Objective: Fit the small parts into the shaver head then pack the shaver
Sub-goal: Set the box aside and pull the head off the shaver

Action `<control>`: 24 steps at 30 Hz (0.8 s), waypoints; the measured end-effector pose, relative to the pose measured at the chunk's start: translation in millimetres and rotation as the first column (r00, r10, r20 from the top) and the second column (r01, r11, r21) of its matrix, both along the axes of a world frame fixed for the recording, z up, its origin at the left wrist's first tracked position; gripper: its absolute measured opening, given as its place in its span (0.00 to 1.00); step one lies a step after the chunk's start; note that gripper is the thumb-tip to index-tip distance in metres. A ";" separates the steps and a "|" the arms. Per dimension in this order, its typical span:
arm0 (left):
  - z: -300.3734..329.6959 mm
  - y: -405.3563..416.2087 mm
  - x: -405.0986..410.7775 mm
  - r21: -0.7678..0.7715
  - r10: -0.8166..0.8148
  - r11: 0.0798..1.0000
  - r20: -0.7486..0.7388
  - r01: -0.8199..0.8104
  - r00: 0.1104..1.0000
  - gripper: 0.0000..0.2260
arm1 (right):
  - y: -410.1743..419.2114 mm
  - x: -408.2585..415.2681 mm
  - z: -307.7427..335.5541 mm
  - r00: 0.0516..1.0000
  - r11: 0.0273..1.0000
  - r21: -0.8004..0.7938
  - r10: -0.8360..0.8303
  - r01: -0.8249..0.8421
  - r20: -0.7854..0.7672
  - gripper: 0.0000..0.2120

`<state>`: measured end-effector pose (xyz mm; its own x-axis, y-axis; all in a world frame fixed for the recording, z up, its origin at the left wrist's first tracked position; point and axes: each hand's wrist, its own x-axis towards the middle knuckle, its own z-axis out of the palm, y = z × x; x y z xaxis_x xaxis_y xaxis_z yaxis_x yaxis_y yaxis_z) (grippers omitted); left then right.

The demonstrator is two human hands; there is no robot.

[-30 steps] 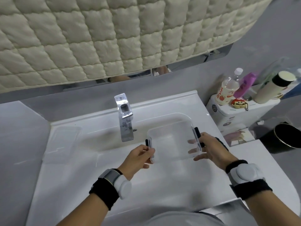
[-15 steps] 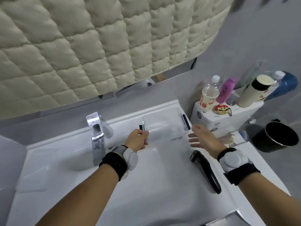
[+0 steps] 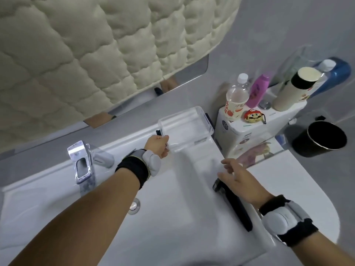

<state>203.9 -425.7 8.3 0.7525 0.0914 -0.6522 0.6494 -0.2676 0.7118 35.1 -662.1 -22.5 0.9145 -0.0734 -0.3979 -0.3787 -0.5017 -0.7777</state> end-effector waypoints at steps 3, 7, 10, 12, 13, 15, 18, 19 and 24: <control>-3.3 -4.1 3.3 -0.012 0.040 0.999 -0.012 -0.040 0.999 0.12 | 2.8 -8.3 -4.0 0.997 0.989 -0.129 0.078 -0.077 0.009 0.29; -6.4 -3.4 -0.3 -0.019 0.083 0.996 0.010 -0.083 0.996 0.13 | 6.0 -22.4 -8.7 0.986 0.942 -0.293 0.165 -0.161 -0.013 0.37; -4.0 1.8 -3.7 -0.032 0.087 0.996 0.012 -0.086 0.996 0.13 | 9.0 -29.1 -13.9 0.985 0.924 -0.341 0.166 -0.172 -0.046 0.36; -3.2 5.4 -8.5 0.013 0.083 0.996 0.027 -0.084 0.996 0.13 | 10.4 -32.1 -15.4 0.988 0.925 -0.347 0.142 -0.152 -0.053 0.34; -3.7 7.3 -12.1 0.042 0.086 0.995 0.053 -0.088 0.995 0.12 | 11.1 -33.2 -16.0 0.990 0.928 -0.347 0.128 -0.138 -0.050 0.33; -3.0 12.2 -25.1 0.089 0.075 0.992 0.113 -0.085 0.991 0.07 | 13.4 -36.4 -14.6 0.993 0.931 -0.346 0.111 -0.116 -0.034 0.31; 0.0 15.9 -51.4 0.180 -0.032 0.984 0.174 0.000 0.984 0.16 | 16.4 -38.9 -11.0 0.997 0.945 -0.318 0.076 -0.077 -0.018 0.27; 2.5 17.5 -63.1 0.176 -0.068 0.984 0.202 0.032 0.977 0.16 | 19.9 -41.7 -8.6 0.998 0.949 -0.308 0.064 -0.064 -0.012 0.25; 9.2 28.2 -121.6 0.058 -0.248 0.969 0.250 0.241 0.936 0.12 | 43.7 -59.2 4.9 1.000 0.984 -0.180 0.009 -0.009 -0.002 0.22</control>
<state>82.3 -397.5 17.5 0.8938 -0.1023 -0.4366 0.3603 -0.4158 0.8350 -24.0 -618.3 -17.6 0.9149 -0.1358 -0.3801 -0.3746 -0.6367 -0.6740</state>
